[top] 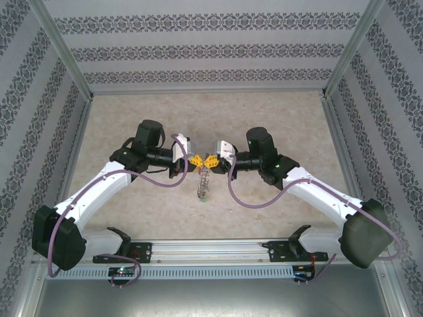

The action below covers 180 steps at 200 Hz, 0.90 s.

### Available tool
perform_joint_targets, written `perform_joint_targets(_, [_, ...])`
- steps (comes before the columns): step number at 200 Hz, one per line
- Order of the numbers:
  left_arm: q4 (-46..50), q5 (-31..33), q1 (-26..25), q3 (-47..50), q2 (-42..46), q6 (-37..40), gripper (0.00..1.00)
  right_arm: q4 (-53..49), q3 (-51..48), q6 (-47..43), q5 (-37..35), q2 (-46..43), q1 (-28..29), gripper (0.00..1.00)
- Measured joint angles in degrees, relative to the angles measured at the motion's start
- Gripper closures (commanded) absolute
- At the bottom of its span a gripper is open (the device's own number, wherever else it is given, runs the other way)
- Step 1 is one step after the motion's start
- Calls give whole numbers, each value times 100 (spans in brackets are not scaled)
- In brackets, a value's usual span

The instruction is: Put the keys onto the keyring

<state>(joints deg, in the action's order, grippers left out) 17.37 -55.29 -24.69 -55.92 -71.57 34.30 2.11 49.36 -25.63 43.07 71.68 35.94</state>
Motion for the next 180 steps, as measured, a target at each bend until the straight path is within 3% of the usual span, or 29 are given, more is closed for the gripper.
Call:
perform_joint_targets(16, [20, 127, 0, 4, 72, 48, 100, -109, 74, -59, -164, 0, 33, 77])
perform_joint_targets(36, [105, 332, 0, 4, 160, 173, 100, -326, 173, -234, -363, -17, 31, 76])
perform_joint_targets(45, [190, 404, -7, 4, 184, 225, 100, -439, 205, -317, -450, -39, 31, 71])
perform_joint_targets(109, [1174, 1093, -144, -334, 177, 730, 100, -1198, 632, -903, -1027, -155, 278, 72])
perform_joint_targets(180, [2330, 2055, -236, -658, -116, 1228, 100, -999, 546, -704, -1067, -20, 369, 76])
